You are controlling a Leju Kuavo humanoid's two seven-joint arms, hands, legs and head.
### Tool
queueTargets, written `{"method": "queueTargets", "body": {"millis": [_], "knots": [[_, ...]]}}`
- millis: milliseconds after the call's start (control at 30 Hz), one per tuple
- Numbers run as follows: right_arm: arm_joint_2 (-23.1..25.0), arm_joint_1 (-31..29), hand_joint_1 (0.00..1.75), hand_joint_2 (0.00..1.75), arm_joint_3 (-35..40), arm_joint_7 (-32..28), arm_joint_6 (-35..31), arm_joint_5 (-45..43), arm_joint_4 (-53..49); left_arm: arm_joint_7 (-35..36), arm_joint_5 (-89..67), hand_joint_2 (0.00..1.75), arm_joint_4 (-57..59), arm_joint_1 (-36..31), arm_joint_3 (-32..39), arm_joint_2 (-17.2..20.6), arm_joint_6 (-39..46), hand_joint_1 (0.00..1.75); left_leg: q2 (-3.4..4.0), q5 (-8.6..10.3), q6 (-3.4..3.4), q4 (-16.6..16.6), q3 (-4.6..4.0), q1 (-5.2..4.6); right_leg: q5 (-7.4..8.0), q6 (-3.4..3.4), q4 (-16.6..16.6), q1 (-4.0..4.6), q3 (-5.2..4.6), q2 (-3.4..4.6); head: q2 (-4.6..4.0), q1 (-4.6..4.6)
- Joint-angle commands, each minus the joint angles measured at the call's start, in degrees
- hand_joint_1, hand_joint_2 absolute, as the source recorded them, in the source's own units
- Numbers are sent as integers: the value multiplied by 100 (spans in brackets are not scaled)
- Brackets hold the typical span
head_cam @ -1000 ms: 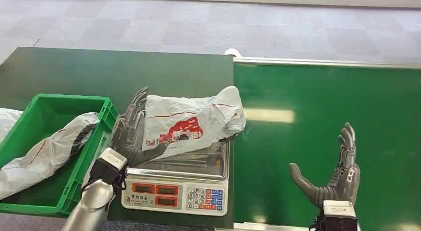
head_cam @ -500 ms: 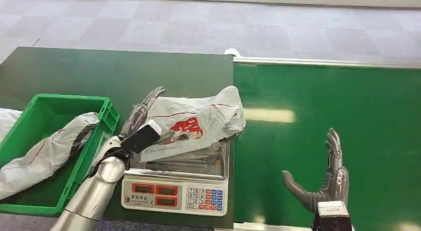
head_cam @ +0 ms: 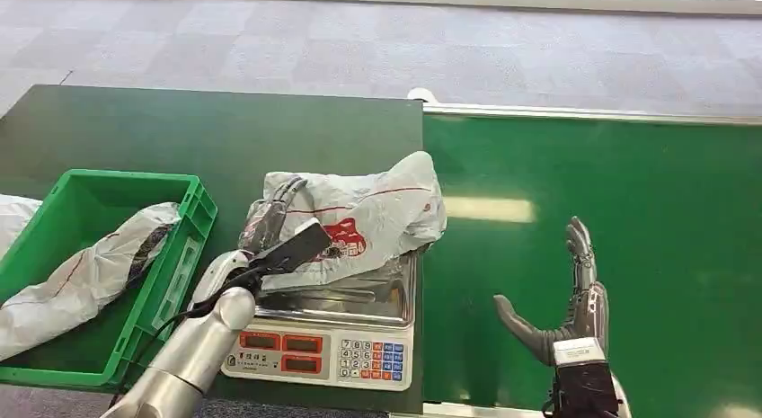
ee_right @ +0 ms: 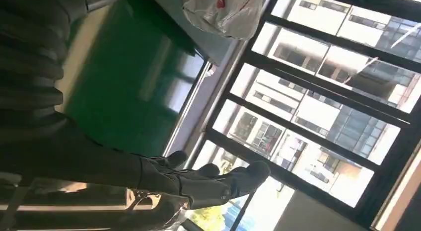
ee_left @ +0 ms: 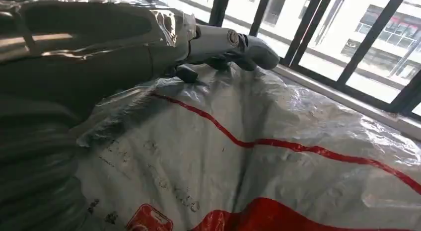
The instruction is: Moved the parcel from conveyor to table for the left to box.
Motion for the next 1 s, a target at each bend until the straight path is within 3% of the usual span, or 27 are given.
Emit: {"method": "queueTargets", "body": {"millis": [33, 67, 100, 367, 433, 600, 667, 833, 967, 1000], "knots": [[-19, -369, 0, 175, 68, 80, 86, 56, 647, -261, 255, 175, 1511, -321, -15, -331, -1215, 106, -6, 7, 8, -13, 14, -1, 5, -12, -12, 2, 17, -10, 0, 0], [-19, -410, 0, 175, 66, 75, 80, 40, 695, -389, 413, 175, 1593, -339, 23, -348, -1381, 168, -7, 6, 7, -12, 20, -2, 5, -9, -11, 0, 23, -12, 0, 0], [-26, -409, 0, 175, 64, 73, 83, 36, 682, -442, 460, 175, 1629, -354, 31, -355, -1403, 171, -7, 14, 10, -22, 23, -3, 12, -14, -20, 1, 27, -15, 0, 0], [-33, -298, 0, 175, 36, 72, 68, 42, 562, -718, 733, 175, 1377, -312, 148, -375, -1270, 171, -50, 13, 14, -10, 55, -4, 2, -8, -12, -1, 74, -54, 0, 2], [-58, -191, 0, 175, -24, 100, -15, 86, 420, -1530, 1453, 175, 540, -1, 343, -404, -1009, 175, -37, 26, 19, -27, 48, -6, 17, -18, -25, -1, 61, -44, 0, 2], [-146, -47, 0, 175, -137, 29, -174, 63, 339, -1675, 1806, 175, -1546, 553, 122, -153, -679, 175, -43, 10, 16, -1, 38, -4, -2, -11, -4, 0, 54, -48, 0, 2], [-142, -1, 0, 175, -155, 15, -192, 57, 307, -1563, 1797, 175, -1856, 627, 64, -110, -677, 175, -48, 9, 13, 2, 27, -2, -5, -8, 0, 1, 44, -51, 0, 0], [-52, 395, 0, 175, -207, -13, -269, 115, 93, -1874, 1298, 175, -3588, 1011, -200, 273, 526, 175, -41, 5, 12, 3, 1, -1, -8, -13, 4, 3, 10, -42, 0, 0], [-56, 487, 0, 175, -216, -58, -304, 129, 57, -1875, 1250, 175, -3930, 1161, -234, 429, 645, 175, -38, 6, 11, 0, -10, -1, -7, -8, 1, 2, -3, -38, 0, 0], [-41, 485, 0, 175, -234, -64, -332, 141, 61, -2056, 991, 175, -3985, 1166, -262, 488, 1027, 175, -32, 4, 14, -5, -4, -2, -8, -14, -2, 2, 0, -34, 0, 0]]}}
